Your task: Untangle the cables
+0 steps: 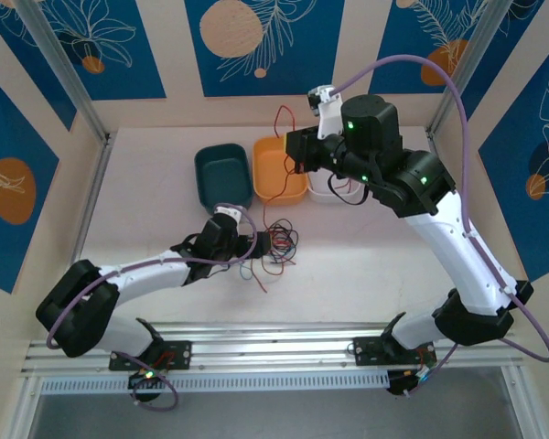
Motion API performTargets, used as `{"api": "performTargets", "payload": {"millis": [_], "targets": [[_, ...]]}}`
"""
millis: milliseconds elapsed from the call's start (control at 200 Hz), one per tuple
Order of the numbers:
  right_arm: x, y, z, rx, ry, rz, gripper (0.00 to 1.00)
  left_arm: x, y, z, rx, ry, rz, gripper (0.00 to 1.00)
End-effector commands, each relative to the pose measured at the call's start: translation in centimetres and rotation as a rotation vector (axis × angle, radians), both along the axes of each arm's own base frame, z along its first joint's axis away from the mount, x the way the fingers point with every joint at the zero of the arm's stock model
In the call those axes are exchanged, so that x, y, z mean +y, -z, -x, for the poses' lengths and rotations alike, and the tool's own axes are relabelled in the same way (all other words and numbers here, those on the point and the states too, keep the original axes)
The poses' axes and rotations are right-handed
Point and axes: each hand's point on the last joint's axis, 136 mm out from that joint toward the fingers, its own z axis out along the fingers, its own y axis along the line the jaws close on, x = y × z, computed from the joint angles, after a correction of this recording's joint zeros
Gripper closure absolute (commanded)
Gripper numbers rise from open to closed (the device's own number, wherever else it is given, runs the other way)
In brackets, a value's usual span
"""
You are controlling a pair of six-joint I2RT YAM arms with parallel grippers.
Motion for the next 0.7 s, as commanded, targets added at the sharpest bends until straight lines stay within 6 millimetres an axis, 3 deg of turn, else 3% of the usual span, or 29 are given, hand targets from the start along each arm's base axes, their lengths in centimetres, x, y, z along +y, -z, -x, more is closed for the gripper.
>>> {"api": "performTargets", "payload": {"millis": [0, 190, 520, 695], "targets": [[-0.8, -1.1, -0.8, -0.053, 0.028, 0.034, 1.0, -0.1, 0.2, -0.1, 0.006, -0.001, 0.019, 0.0], [-2.0, -2.6, -2.9, -0.114, 0.103, 0.058, 1.0, 0.1, -0.2, -0.1, -0.003, -0.012, 0.024, 0.0], [-5.3, -3.8, -8.3, -0.181, 0.26, 0.09, 1.0, 1.6, -2.9, 0.0, -0.071, -0.056, 0.024, 0.0], [-8.1, -2.8, -12.4, -0.149, 0.356, 0.084, 1.0, 2.4, -3.6, 0.2, -0.09, -0.069, 0.007, 0.0]]}}
